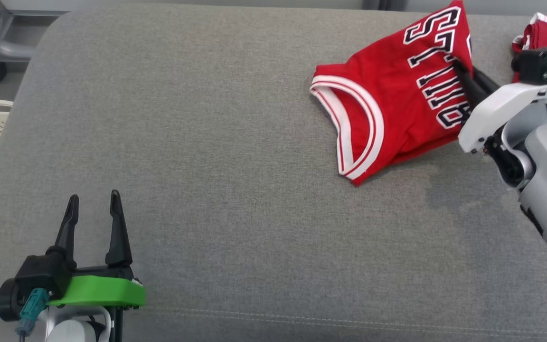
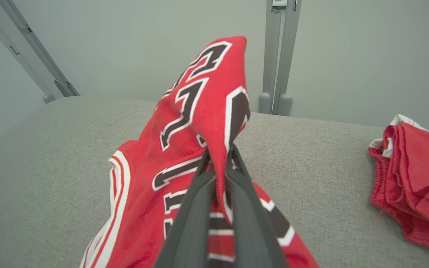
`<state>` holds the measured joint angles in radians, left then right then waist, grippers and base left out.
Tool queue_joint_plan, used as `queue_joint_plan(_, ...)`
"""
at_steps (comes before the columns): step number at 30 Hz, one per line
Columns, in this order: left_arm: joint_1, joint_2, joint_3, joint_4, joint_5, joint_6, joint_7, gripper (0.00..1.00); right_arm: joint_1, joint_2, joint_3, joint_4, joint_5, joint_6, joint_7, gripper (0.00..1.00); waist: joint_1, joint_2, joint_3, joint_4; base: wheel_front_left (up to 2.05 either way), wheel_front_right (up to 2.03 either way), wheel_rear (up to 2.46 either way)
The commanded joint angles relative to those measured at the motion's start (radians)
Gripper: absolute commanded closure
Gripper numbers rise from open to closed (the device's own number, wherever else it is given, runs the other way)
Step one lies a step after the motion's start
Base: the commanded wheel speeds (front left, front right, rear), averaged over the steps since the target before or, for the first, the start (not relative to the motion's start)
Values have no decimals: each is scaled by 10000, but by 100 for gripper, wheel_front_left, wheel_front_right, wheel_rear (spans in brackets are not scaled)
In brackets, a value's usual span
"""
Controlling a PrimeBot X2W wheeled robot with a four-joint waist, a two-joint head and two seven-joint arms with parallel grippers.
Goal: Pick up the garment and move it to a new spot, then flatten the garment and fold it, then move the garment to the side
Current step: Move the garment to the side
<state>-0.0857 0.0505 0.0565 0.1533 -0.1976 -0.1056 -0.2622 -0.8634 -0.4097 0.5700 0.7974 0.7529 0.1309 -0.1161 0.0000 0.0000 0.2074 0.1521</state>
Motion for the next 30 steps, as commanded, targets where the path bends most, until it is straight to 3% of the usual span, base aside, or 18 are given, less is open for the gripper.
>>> queue_joint_plan(1, -228, 8, 49, -90, 142, -57, -19, 0, -380, -226, -64, 22, -81, -6, -37, 100, 0, 0, 495, -433, 0, 0, 0)
queue_joint_plan(11, -597, 187, 338, -318, 412, -187, -19, 0, -1703, -1185, -316, 78, -351, -6, 148, 100, 0, 0, 1329, -1005, 0, 0, 0)
queue_joint_plan(30, -752, 501, 387, -533, 456, -247, -19, 0, -3440, -2196, -542, 882, -676, -6, 912, 100, 0, 0, 1797, -1154, 0, 0, 0)
